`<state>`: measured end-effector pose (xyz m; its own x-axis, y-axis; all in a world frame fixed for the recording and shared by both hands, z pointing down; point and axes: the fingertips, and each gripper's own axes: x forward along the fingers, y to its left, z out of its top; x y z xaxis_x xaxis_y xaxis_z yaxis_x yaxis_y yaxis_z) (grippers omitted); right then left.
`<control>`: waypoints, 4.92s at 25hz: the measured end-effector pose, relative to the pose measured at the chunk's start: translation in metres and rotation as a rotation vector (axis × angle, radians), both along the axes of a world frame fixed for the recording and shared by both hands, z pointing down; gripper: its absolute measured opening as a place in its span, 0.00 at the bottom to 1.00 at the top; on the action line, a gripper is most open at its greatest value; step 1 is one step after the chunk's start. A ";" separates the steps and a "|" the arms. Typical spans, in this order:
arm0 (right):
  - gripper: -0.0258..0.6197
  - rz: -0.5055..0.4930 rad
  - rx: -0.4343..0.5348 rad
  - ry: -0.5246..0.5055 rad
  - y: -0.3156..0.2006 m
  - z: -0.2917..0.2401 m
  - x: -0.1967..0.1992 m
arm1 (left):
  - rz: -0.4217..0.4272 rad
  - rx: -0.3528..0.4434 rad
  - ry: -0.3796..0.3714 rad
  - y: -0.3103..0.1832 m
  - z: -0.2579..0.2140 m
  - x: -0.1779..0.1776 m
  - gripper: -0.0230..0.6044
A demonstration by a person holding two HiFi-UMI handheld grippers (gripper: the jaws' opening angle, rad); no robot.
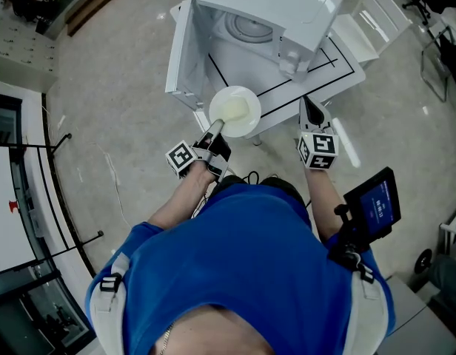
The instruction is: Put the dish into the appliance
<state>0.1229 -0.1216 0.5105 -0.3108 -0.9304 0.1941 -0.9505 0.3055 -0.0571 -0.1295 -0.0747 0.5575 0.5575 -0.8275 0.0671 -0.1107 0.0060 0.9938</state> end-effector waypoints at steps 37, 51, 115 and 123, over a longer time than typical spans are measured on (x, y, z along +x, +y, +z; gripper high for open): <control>0.04 -0.049 -0.043 0.049 -0.057 0.006 -0.019 | -0.014 -0.018 -0.011 -0.141 0.007 0.061 0.07; 0.04 -0.223 -0.065 0.112 -0.068 0.012 -0.068 | -0.122 -0.050 -0.021 -0.155 0.016 0.055 0.07; 0.04 -0.401 -0.150 0.143 -0.103 0.038 -0.095 | -0.257 -0.159 -0.167 -0.328 0.069 0.045 0.07; 0.04 -0.392 -0.152 0.138 -0.105 0.039 -0.093 | -0.217 -0.117 -0.184 -0.334 0.066 0.049 0.07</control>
<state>0.0297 -0.2264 0.5494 -0.5959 -0.7051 0.3843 -0.7665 0.6422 -0.0102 -0.0803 -0.4088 0.6239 0.3379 -0.9066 0.2526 -0.2719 0.1629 0.9484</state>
